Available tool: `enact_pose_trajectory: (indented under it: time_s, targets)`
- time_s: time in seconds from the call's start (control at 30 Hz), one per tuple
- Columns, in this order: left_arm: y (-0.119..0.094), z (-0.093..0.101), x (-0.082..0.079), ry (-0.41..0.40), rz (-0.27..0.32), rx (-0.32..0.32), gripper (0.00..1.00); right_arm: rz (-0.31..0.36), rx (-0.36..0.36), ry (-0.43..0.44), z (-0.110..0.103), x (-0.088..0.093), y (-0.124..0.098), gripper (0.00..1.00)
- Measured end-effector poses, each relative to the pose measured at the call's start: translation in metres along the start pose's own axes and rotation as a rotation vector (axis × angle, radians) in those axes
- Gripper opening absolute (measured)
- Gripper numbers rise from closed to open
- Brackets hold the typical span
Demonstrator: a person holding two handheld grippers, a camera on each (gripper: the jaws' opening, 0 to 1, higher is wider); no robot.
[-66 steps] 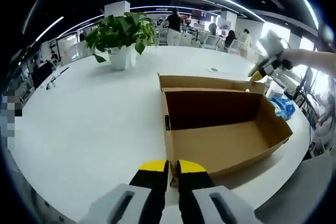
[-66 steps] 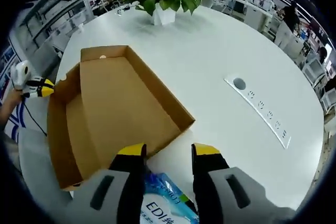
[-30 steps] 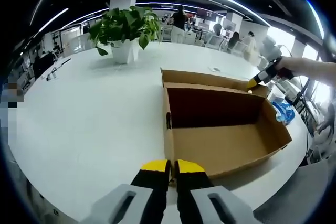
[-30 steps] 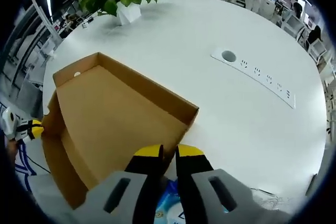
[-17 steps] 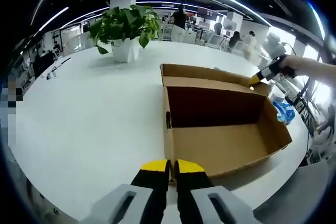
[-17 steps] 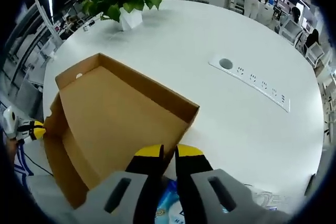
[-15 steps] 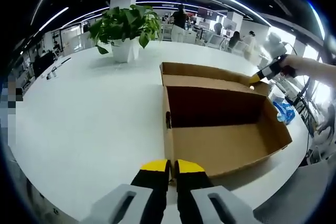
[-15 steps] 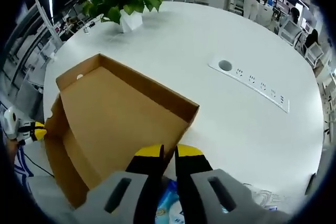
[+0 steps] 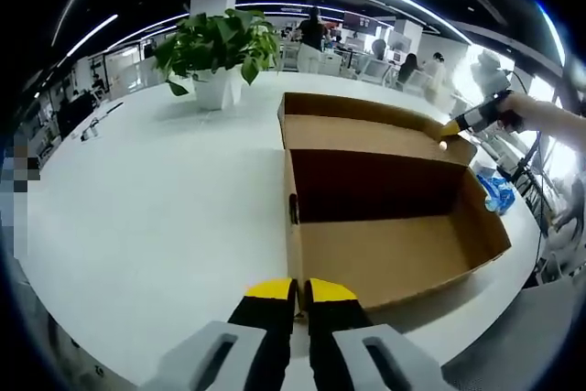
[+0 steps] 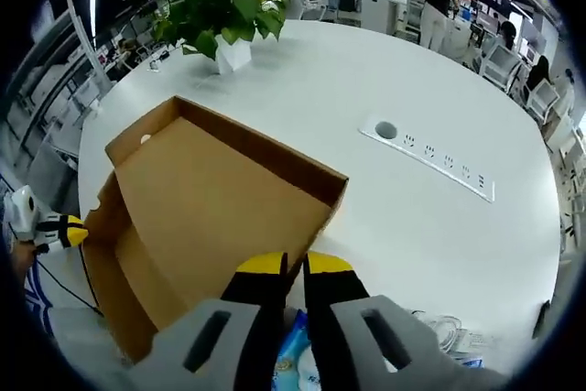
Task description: Operate the shoe box by opening the lid, removing the specified soft item, and placing it in the target area until the item is outside and the box remains undamaged.
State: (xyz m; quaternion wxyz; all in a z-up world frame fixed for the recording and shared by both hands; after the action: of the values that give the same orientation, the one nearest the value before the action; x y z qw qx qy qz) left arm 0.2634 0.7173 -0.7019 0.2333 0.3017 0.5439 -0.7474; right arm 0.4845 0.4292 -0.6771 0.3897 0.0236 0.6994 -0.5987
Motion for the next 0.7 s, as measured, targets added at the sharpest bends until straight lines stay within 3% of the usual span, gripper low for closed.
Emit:
enact_pose_trajectory:
  time_s: [0.7]
  targets:
    - [-0.001,0.003,0.0,0.009,-0.007,-0.006,0.03,0.094,-0.015,0.04,-0.004,-0.008,-0.034,0.03]
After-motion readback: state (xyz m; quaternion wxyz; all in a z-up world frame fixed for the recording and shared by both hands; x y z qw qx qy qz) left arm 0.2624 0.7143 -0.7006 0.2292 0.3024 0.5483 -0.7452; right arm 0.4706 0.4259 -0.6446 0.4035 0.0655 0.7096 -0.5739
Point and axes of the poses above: the point that each gripper's makers call its tool centre point, and the gripper's own axes: y roughly forward along the fingers, z roughly to its right, x roughly out of its underside, the point moved 1 cm from there along -y, roughly backward along the fingers, and after that the axes turned 9 degrees about x, right-handed, at the moved point
